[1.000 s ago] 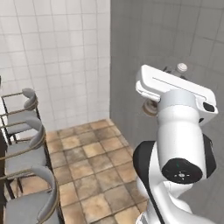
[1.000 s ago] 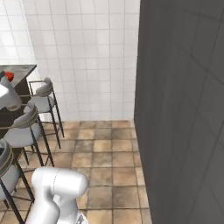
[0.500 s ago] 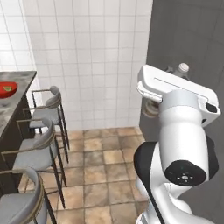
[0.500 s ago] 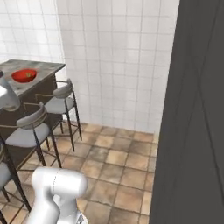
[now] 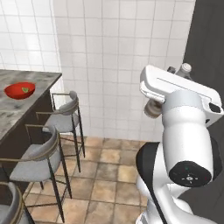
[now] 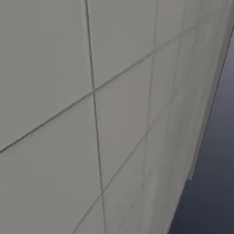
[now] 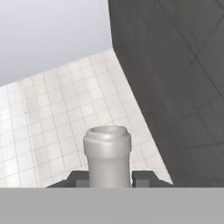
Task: There is a bowl on the dining counter. Grab a lemon wedge from the fridge and place it in the bowl. Then get the liquor bottle and glass cup from the cabinet and place them next to the bowl.
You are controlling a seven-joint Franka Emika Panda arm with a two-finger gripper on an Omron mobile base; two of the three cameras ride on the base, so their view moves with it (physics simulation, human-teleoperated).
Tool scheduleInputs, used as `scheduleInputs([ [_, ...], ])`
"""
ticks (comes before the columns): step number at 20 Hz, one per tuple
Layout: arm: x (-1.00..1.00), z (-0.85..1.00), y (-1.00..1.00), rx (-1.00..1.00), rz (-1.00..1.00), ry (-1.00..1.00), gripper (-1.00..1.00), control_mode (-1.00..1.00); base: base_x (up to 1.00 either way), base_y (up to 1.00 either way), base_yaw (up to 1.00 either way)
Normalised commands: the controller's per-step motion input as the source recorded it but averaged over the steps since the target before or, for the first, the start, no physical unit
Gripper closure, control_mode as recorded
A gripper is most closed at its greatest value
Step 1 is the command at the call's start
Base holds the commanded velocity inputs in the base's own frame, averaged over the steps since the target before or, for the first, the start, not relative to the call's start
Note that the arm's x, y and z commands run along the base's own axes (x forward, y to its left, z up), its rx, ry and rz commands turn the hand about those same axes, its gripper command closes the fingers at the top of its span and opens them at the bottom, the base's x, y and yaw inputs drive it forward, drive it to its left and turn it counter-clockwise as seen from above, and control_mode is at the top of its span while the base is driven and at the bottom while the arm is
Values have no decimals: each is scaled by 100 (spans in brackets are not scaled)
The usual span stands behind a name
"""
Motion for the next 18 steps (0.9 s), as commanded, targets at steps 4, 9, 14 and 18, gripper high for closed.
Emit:
scheduleInputs([
  [4, 0, 0, 0, 0, 0, 0, 100, 100, 100, -36, 53],
  [9, 0, 0, 0, 0, 0, 0, 100, 100, 100, -40, 53],
  [14, 0, 0, 0, 0, 0, 0, 100, 100, 100, -41, 51],
  [18, 0, 0, 0, 0, 0, 0, 100, 100, 100, -40, 52],
])
